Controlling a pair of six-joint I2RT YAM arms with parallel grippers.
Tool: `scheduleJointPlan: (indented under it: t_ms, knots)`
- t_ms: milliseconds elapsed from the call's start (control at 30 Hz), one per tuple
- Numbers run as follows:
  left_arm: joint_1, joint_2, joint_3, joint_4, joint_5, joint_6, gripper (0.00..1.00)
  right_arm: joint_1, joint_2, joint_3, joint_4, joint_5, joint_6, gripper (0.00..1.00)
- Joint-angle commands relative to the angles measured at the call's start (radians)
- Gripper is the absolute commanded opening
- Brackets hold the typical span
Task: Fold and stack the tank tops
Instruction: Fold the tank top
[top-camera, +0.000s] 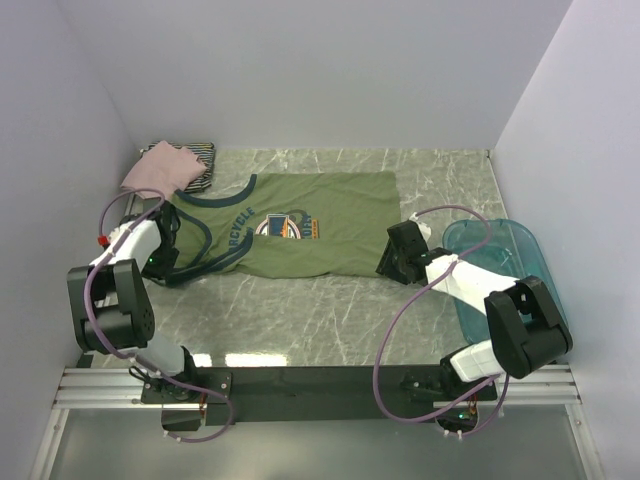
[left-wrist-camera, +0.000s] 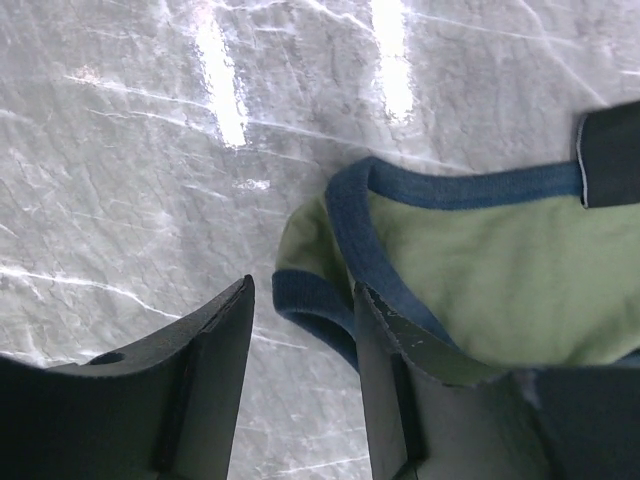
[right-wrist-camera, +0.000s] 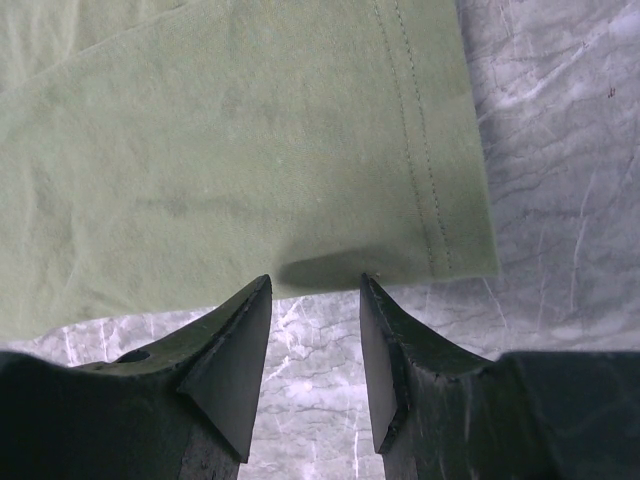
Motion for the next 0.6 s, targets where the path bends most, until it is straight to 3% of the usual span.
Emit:
scheduleJointPlan:
  t_ms: [0,367,467,567]
  knots:
    - [0.011,0.004,0.022,0.006,-0.011,0.014,0.50,0.002,0.001,0.011,0.027,0.015,-0.012,0.48]
    - [0.045,0.032,-0.006,0.060,0.067,0.019,0.50,0.002,0.001,0.014,0.023,0.036,-0.010,0.47]
    - [0.056,0.041,0.006,0.074,0.089,0.028,0.42,0.002,0.001,0.015,0.023,0.039,-0.010,0.47]
    - [0.068,0.050,0.022,0.080,0.099,0.042,0.25,0.004,-0.005,0.017,0.018,0.047,-0.010,0.47]
